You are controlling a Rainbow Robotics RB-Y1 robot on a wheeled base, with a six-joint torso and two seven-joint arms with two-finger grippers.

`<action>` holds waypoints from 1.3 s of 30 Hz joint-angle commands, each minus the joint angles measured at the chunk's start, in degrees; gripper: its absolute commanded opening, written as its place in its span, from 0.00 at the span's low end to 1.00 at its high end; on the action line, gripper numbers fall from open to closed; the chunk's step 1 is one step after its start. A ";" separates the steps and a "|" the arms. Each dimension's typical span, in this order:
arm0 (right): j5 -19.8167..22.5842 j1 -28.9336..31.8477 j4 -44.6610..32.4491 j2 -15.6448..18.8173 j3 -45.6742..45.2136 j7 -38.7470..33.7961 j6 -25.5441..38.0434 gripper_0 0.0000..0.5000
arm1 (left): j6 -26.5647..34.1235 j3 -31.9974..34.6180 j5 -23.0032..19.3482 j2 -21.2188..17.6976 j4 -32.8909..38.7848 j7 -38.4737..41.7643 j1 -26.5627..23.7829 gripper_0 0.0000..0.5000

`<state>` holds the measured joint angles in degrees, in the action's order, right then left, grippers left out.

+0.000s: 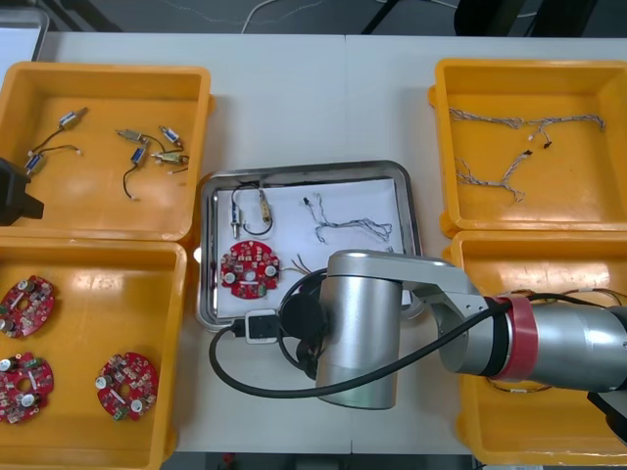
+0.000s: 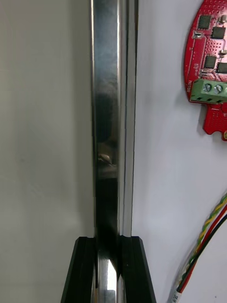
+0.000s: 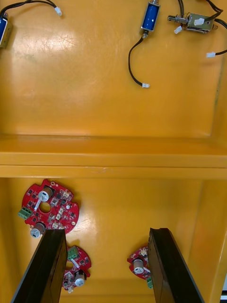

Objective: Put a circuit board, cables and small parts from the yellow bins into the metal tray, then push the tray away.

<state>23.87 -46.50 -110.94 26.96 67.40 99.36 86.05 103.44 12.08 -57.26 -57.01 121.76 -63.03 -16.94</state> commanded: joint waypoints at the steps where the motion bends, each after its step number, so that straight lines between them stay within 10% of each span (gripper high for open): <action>1: 2.50 -3.42 -0.68 2.04 0.89 -5.94 -0.36 0.00 | -0.17 -0.66 0.48 -1.44 1.46 5.28 0.86 1.00; 39: 5.75 -17.31 11.19 2.22 -0.52 -0.84 -4.40 0.00 | -0.17 -0.66 0.48 -1.44 1.46 5.28 0.86 1.00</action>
<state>29.11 -60.08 -100.94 29.36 67.46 94.92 83.01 103.44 12.08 -57.26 -57.01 121.77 -63.02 -16.94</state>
